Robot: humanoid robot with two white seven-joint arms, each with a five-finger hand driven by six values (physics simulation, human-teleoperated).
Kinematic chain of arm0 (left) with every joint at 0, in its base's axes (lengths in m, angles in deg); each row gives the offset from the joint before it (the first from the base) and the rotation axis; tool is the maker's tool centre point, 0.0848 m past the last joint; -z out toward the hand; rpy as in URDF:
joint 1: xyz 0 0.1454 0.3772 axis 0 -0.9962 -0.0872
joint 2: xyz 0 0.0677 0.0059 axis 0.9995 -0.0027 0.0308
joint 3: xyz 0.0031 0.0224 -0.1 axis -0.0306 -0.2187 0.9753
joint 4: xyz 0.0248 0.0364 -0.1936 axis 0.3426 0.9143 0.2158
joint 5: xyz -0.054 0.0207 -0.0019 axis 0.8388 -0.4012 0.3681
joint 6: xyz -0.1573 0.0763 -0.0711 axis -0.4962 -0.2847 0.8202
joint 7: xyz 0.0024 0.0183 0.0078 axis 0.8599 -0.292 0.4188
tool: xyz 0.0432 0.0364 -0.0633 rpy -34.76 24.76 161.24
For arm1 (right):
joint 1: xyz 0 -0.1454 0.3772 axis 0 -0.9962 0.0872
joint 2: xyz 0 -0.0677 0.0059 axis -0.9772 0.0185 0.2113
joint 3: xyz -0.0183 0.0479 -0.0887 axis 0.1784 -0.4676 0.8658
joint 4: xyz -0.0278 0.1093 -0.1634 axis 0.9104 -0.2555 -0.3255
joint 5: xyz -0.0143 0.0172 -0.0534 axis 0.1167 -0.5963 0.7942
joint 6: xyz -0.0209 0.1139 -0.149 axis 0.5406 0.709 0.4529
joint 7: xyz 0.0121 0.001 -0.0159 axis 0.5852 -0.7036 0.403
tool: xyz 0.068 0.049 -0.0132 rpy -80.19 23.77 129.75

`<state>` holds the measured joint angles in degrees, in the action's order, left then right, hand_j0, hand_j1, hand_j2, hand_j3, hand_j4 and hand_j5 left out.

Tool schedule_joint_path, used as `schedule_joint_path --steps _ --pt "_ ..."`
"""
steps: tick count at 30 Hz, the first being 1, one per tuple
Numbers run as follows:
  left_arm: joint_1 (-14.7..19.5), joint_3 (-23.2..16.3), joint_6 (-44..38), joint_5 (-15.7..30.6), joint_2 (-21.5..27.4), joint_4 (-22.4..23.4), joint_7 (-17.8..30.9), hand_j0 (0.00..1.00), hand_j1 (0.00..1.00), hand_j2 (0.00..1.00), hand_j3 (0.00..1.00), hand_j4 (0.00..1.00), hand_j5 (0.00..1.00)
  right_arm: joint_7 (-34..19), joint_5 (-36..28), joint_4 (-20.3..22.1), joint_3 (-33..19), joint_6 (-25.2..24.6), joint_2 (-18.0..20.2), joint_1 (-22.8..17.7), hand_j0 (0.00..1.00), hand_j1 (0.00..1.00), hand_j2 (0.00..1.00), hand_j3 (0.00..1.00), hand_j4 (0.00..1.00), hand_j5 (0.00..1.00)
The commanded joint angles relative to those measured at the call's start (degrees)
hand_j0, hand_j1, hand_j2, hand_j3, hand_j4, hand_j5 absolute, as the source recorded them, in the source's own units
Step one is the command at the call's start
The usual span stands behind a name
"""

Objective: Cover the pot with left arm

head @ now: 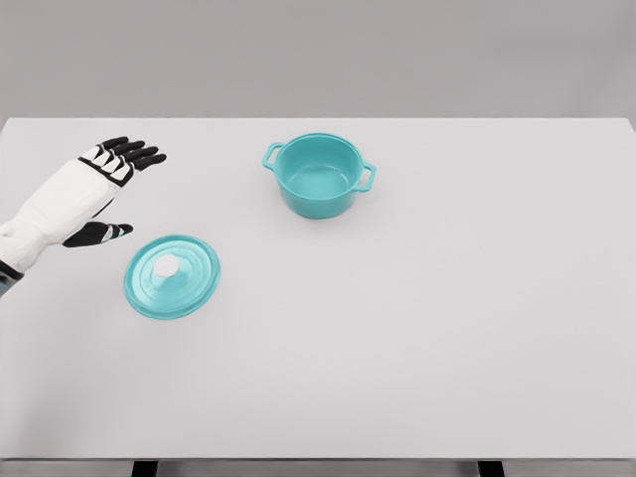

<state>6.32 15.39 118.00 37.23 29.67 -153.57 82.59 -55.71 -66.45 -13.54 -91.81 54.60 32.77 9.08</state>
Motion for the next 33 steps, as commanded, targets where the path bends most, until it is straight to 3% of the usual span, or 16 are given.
schedule_joint_path --steps 1,7,8,9,10,11,15,19,20,21,23,29,31,33 --pt "0.00 0.23 -0.01 0.31 0.05 -0.03 -0.09 1.00 1.00 1.00 1.00 1.00 1.00 -0.01 0.01 -0.02 0.01 0.00 -0.01 0.00 1.00 1.00 1.00 1.00 1.00 1.00" --pt "-0.18 0.41 -0.01 2.42 2.77 -0.82 0.87 1.00 1.00 1.00 1.00 1.00 1.00 -0.01 0.01 -0.02 0.01 0.00 -0.01 0.00 1.00 1.00 1.00 1.00 1.00 1.00" --pt "-0.09 0.50 -0.01 2.50 3.82 -0.56 4.03 1.00 1.00 1.00 1.00 1.00 1.00 -0.01 0.01 -0.02 0.01 0.00 -0.01 0.00 1.00 1.00 1.00 1.00 1.00 1.00" --pt "0.44 0.58 -0.01 2.51 5.57 -0.65 11.91 1.00 1.00 1.00 1.00 1.00 1.00 -0.01 0.01 -0.02 0.01 0.00 -0.01 0.00 1.00 1.00 1.00 1.00 1.00 1.00" --pt "0.53 0.58 -0.01 2.59 7.42 -0.65 16.33 1.00 1.00 1.00 1.00 1.00 1.00 -0.01 0.01 -0.02 0.01 0.00 -0.01 0.00 1.00 1.00 1.00 1.00 1.00 1.00" --pt "1.05 0.58 -0.01 3.11 10.05 -0.91 18.45 1.00 1.00 1.00 1.00 1.00 1.00 -0.01 0.01 -0.02 0.01 0.00 -0.01 0.00 1.00 1.00 1.00 1.00 1.00 1.00" --pt "2.02 0.06 -0.01 6.02 18.06 -4.95 18.45 1.00 1.00 1.00 1.00 1.00 1.00 -0.01 0.01 -0.02 0.01 0.00 -0.01 0.00 1.00 1.00 1.00 1.00 1.00 1.00" --pt "2.11 -0.12 -0.01 7.34 19.20 -8.64 18.45 0.99 0.99 0.99 0.99 0.99 0.99 -0.01 -0.08 -0.02 0.01 0.00 -0.01 0.00 1.00 1.00 1.00 1.00 1.00 1.00" --pt "2.02 -0.29 -0.01 8.74 20.61 -9.26 18.45 0.94 0.94 0.94 0.94 0.94 0.94 -0.01 0.01 -0.02 0.01 0.00 -0.01 0.00 1.00 1.00 1.00 1.00 1.00 1.00" --pt "1.85 -1.60 -0.01 11.80 23.06 -9.70 18.45 0.85 0.85 0.85 0.85 0.85 0.85 -0.01 0.01 -0.02 0.01 0.00 -0.01 0.00 1.00 1.00 1.00 1.00 1.00 1.00" --pt "2.11 -7.49 -0.01 16.47 27.29 -10.05 18.45 0.85 0.85 0.85 0.85 0.85 0.85 -0.01 0.01 -0.02 0.01 0.00 -0.01 0.00 1.00 1.00 1.00 1.00 1.00 1.00" --pt "2.11 -11.01 -0.01 19.03 26.76 -11.10 18.37 0.85 0.85 0.85 0.85 0.85 0.85 -0.01 0.01 -0.02 0.01 0.00 -0.01 0.00 1.00 1.00 1.00 1.00 1.00 1.00" --pt "2.11 -11.72 -0.01 19.03 26.24 -11.10 18.37 0.78 0.78 0.78 0.78 0.78 0.78 -0.01 0.01 -0.02 0.01 0.00 -0.01 0.00 1.00 1.00 1.00 1.00 1.00 1.00" --pt "2.20 -12.33 -0.01 18.68 24.92 -11.28 18.45 0.78 0.78 0.78 0.78 0.78 0.78 -0.01 0.01 -0.02 0.01 0.00 -0.01 0.00 1.00 1.00 1.00 1.00 1.00 1.00"
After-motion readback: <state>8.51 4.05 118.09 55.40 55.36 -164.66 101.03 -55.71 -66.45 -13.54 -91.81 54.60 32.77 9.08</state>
